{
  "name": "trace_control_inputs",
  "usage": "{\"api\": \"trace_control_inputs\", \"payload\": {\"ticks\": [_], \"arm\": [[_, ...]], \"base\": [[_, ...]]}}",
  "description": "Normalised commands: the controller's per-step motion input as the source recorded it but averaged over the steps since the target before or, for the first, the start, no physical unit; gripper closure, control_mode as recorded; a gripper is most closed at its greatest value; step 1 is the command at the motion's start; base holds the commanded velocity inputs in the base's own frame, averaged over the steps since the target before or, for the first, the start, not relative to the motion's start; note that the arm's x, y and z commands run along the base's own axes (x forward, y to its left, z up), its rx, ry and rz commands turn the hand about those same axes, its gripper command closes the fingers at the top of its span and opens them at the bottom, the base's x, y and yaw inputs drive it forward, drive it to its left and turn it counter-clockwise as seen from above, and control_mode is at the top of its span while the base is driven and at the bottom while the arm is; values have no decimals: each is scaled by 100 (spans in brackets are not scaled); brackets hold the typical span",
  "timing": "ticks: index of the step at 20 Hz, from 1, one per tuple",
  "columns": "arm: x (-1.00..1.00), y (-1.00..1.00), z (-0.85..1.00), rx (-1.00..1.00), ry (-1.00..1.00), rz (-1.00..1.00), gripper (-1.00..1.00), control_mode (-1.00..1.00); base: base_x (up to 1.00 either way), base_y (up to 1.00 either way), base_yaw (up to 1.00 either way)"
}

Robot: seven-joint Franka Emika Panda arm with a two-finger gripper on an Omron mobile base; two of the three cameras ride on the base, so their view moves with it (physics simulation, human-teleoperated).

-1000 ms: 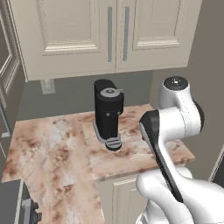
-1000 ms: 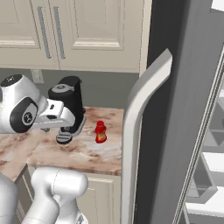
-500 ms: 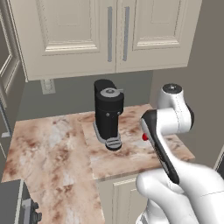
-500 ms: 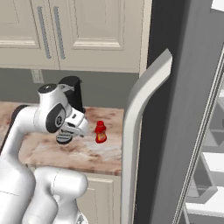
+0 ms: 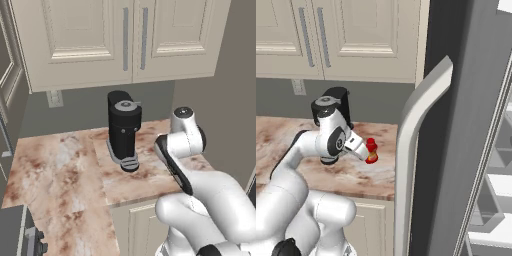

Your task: Place the ketchup and mayonnaise from the counter to the top shelf of the fridge. If the existing items in the fridge are on the top shelf, move them to other shelves.

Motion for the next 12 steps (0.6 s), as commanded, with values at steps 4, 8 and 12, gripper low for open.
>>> {"api": "trace_control_inputs", "payload": {"ticks": [4,8,12], "arm": [[50,-23,-21,0,0,-10,-100,-100],[34,-14,-3,0,0,-2,-100,-100],[20,0,0,0,0,0,-100,-100]], "base": [[0,0,0],[0,0,0],[0,0,0]]}}
